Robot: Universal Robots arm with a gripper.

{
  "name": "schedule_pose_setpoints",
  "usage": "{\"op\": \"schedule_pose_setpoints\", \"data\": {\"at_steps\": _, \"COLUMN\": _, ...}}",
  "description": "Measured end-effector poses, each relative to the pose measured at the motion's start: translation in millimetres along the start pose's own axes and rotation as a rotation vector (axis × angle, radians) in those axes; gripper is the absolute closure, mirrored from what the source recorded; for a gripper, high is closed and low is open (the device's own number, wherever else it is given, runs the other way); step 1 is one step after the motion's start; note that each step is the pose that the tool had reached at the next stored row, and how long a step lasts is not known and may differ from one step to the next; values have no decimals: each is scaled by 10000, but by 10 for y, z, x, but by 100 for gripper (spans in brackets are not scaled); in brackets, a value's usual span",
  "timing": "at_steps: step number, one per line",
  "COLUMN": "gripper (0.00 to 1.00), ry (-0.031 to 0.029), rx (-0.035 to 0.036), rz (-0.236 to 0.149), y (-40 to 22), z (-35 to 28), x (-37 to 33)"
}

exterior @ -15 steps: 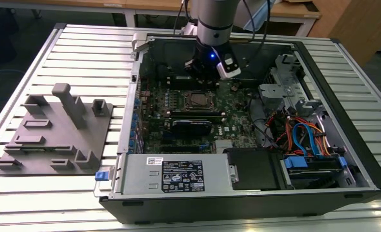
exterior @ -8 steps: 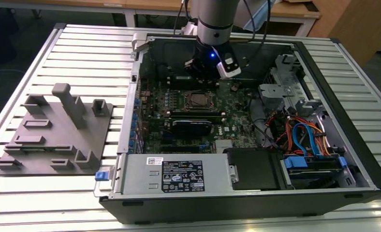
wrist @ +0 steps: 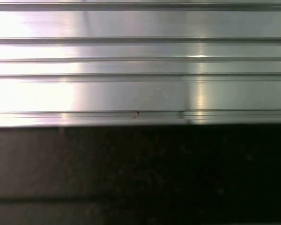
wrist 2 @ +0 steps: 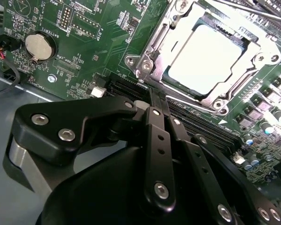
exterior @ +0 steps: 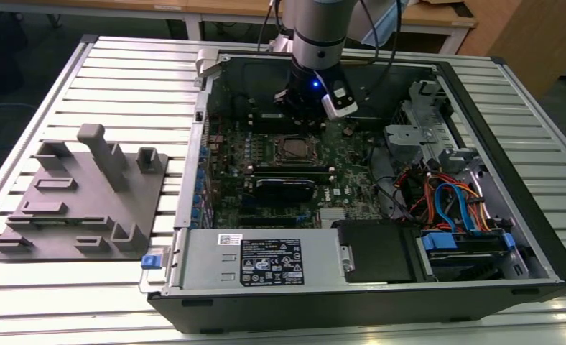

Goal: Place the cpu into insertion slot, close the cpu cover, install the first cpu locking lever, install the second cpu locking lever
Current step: 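Install the first cpu locking lever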

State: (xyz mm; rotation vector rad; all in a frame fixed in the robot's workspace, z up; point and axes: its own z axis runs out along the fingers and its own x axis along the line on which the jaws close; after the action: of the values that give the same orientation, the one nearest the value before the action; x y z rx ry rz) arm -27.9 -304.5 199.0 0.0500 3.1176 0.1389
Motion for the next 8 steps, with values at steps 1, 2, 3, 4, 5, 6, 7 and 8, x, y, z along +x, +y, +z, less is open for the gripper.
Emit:
{"op": "schedule_pose_setpoints", "data": {"at_steps": 1, "gripper": 90, "ry": 0, "rx": 0, "rz": 0, "y": 0, "z": 0, "x": 0}}
{"op": "schedule_pose_setpoints", "data": {"at_steps": 2, "gripper": 90, "ry": 0, "rx": -1, "rz": 0, "y": 0, "z": 0, "x": 0}}
{"op": "schedule_pose_setpoints", "data": {"at_steps": 3, "gripper": 90, "ry": 0, "rx": -7, "rz": -2, "y": 0, "z": -1, "x": 0}}
{"op": "schedule_pose_setpoints", "data": {"at_steps": 4, "gripper": 90, "ry": 1, "rx": -13, "rz": -3, "y": 0, "z": -5, "x": 0}}
{"op": "schedule_pose_setpoints", "data": {"at_steps": 5, "gripper": 90, "ry": 0, "rx": -19, "rz": -4, "y": 1, "z": -9, "x": 0}}
{"op": "schedule_pose_setpoints", "data": {"at_steps": 6, "gripper": 90, "ry": 0, "rx": -23, "rz": -5, "y": 1, "z": -13, "x": 0}}
{"op": "schedule_pose_setpoints", "data": {"at_steps": 7, "gripper": 90, "ry": -1, "rx": -27, "rz": -6, "y": 2, "z": -13, "x": -1}}
{"op": "schedule_pose_setpoints", "data": {"at_steps": 8, "gripper": 90, "ry": -1, "rx": -27, "rz": -6, "y": 2, "z": -13, "x": -1}}
